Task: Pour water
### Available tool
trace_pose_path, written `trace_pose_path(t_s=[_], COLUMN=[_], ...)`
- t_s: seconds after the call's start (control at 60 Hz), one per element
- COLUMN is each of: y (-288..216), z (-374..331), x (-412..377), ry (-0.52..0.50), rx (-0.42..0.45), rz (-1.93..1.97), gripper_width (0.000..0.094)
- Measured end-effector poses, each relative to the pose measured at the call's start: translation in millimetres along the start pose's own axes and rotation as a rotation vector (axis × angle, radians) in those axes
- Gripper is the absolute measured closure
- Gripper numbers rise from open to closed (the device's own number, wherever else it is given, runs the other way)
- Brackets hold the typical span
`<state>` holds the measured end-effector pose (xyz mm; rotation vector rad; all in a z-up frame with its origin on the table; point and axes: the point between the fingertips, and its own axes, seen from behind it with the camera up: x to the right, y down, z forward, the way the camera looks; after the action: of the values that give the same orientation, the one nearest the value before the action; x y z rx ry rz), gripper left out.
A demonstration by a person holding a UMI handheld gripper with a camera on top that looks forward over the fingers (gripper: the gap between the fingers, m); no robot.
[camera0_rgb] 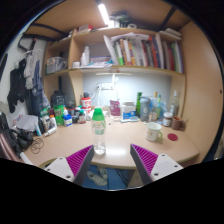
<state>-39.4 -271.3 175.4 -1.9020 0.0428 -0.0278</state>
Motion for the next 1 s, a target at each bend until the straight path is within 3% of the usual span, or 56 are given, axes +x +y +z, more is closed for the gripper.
trace_pose_path(t_s=[0.167, 0.467, 0.5, 0.567, 0.717, 0.85, 1.0], y=[17.8, 30.9, 29.9, 29.7, 27.4, 26.0, -43.7], z=[126.1, 264.7, 269.8, 276.7, 276.5, 280.9, 272.3], x=[-46.9, -68.9, -71.8, -76.4, -76.7, -72.2, -48.1], ry=[-0.102, -0.125, -0.134, -0.143, -0.146, -0.179, -0.250], rx=[0.021, 0.048, 0.056, 0.066, 0.085, 0.000, 0.022], rz=[-0.054, -0.040, -0.040, -0.049, -0.042, -0.001, 0.231], gripper_width=[0.0108, 0.0122, 0.0151, 0.0428, 0.0505, 0.0549, 0.0549])
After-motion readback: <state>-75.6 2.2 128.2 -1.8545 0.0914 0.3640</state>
